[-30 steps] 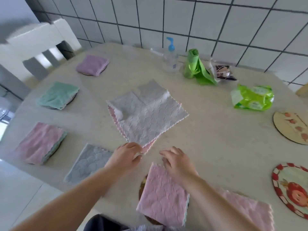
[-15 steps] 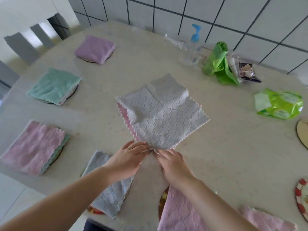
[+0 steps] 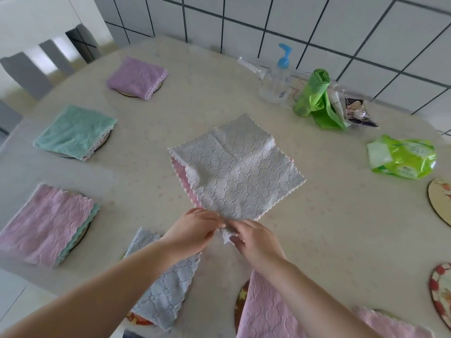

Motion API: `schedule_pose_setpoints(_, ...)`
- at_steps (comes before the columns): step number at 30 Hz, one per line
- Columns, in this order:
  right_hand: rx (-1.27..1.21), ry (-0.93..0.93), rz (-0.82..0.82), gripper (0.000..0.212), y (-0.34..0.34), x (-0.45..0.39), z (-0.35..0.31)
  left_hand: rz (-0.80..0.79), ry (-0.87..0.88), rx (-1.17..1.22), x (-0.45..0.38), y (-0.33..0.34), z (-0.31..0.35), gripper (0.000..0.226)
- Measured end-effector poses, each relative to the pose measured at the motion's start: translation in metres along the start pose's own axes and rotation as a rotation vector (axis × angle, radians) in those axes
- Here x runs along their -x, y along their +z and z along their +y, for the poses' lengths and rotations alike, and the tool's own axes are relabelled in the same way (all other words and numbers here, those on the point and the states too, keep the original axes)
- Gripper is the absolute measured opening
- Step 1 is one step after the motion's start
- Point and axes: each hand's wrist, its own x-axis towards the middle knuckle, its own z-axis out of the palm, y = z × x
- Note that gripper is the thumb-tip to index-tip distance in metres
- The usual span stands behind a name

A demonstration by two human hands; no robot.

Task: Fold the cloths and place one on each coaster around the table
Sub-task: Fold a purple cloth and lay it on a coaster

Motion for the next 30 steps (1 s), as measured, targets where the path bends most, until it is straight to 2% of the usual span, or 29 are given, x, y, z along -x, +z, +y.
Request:
schedule_pose_setpoints(3,0.151,0.023,-0.022,0.044,0.007,-0.009,-0.003,-0.014,0.006,-0.027,-0.006,0.0,0.002,0.029)
schedule_pose_setpoints(7,0.255,0.031,0.068,0.032,0.018,-0.016,-0.007,-0.045,0.009,-0.002,-0.011,-0.003,0.003,0.022)
schedule_pose_setpoints(10,0.2,0.023,0.103,0.023,0.017,-0.019,-0.005,-0.025,0.005,0.011,-0.01,-0.002,0.001,0.022)
schedule_pose_setpoints(16,0.026,0.126,0.04,0.025,0.001,-0.02,-0.005,-0.036,-0.022,0.045,-0.012,-0.004,-0.001,0.03)
schedule_pose_setpoints(21,-0.139,0.24,0.044,0.017,-0.009,-0.02,-0.005,-0.004,0.034,-0.048,-0.017,-0.007,-0.002,0.03)
schedule_pose_setpoints(27,-0.304,0.269,0.219,0.006,-0.045,-0.014,-0.001,0.029,-0.191,-0.065,-0.044,-0.027,-0.012,0.02)
schedule_pose_setpoints(30,-0.367,0.281,0.296,0.015,-0.074,-0.015,0.003,0.131,-0.321,-0.073,-0.064,-0.05,-0.01,0.023)
